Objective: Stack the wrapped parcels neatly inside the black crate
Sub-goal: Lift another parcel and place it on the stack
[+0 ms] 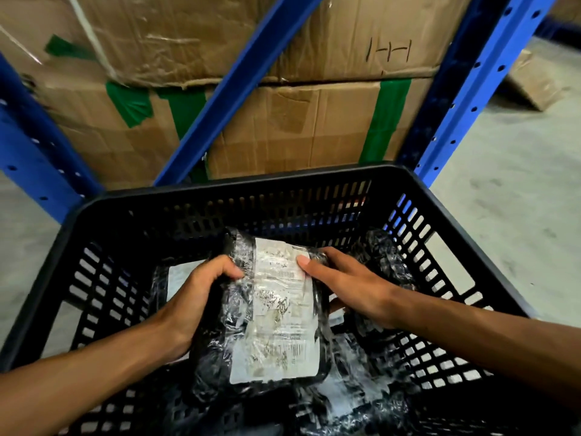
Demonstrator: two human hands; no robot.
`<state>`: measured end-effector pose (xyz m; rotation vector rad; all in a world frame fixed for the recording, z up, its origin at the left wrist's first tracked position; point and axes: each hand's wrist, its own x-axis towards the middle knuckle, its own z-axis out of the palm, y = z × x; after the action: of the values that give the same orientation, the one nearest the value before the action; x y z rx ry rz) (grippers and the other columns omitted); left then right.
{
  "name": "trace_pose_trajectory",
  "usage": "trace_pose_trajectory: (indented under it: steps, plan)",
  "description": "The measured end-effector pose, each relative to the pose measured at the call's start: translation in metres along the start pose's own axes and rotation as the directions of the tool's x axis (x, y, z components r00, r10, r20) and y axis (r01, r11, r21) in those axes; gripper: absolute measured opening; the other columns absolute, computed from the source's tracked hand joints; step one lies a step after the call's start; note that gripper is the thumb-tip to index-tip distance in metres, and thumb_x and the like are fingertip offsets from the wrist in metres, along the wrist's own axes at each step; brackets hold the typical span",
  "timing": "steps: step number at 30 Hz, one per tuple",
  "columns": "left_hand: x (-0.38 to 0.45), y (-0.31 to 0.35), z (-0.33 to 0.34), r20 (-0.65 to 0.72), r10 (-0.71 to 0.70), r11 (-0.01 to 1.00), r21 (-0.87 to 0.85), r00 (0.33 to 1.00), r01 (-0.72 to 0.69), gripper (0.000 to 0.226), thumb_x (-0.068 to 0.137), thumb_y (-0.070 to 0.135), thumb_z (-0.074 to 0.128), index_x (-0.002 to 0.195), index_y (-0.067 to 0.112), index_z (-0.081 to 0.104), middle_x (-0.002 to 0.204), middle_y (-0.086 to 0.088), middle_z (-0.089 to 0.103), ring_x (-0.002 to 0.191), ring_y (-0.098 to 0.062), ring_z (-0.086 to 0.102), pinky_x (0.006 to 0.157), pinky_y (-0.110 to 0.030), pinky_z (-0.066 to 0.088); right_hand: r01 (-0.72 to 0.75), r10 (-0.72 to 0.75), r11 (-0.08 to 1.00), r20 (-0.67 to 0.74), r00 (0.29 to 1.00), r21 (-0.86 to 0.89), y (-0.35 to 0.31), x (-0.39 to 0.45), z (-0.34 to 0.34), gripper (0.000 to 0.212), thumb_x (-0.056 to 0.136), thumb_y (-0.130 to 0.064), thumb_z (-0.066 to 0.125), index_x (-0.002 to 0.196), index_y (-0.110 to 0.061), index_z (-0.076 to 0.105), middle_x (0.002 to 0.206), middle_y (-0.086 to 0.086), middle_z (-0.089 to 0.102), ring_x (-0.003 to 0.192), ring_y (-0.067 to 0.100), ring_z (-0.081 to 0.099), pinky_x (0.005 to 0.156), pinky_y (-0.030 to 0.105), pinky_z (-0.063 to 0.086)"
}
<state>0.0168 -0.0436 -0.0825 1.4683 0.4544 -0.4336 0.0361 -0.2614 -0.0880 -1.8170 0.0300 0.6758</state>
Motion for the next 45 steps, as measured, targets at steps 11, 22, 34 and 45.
trace_pose_trajectory:
  steps: [11,22,34,45]
  plan:
    - [-0.005,0.015,-0.022,-0.076,0.246,0.958,0.169,0.966,-0.230,0.038,0.063,0.053,0.063,0.092,0.030,0.072,0.118,0.001,0.070,0.115,-0.023,0.061,0.107,-0.049,0.040,0.104,-0.101,0.966,0.025,0.995,-0.236,-0.043,0.002,0.003,0.028,0.083,-0.051,0.063,0.106,-0.036,0.055,0.103,-0.012,0.065,0.091,0.006,0.062,0.076,0.023,0.055]
    - [-0.022,0.050,-0.023,0.175,0.161,0.799,0.555,0.971,-0.232,0.051,0.076,0.041,0.073,0.121,0.025,0.055,0.109,-0.002,0.071,0.104,-0.019,0.066,0.086,-0.030,0.049,0.266,-0.148,0.852,0.280,0.949,-0.452,-0.068,-0.001,0.013,0.042,0.075,-0.044,0.074,0.108,-0.019,0.071,0.100,0.001,0.077,0.088,0.019,0.071,0.080,0.037,0.058]
    - [-0.024,0.006,-0.026,-0.174,-0.041,0.980,0.186,0.984,0.074,0.076,0.060,0.062,0.077,0.117,0.017,0.053,0.120,-0.003,0.064,0.103,-0.021,0.065,0.093,-0.043,0.054,0.083,-0.091,0.992,0.077,0.993,0.100,-0.025,-0.015,0.014,0.035,0.072,-0.042,0.072,0.094,-0.016,0.078,0.101,0.006,0.078,0.099,0.025,0.072,0.089,0.045,0.057]
    - [-0.003,0.006,-0.084,-0.287,0.062,0.746,0.649,0.956,0.146,0.098,0.064,0.060,0.070,0.148,0.026,0.031,0.144,0.002,0.053,0.128,-0.022,0.053,0.108,-0.038,0.042,-0.042,0.145,0.938,0.278,0.950,-0.345,-0.036,0.040,0.078,0.044,0.091,-0.050,0.052,0.112,-0.012,0.044,0.092,0.009,0.061,0.054,0.018,0.065,0.056,0.026,0.060]
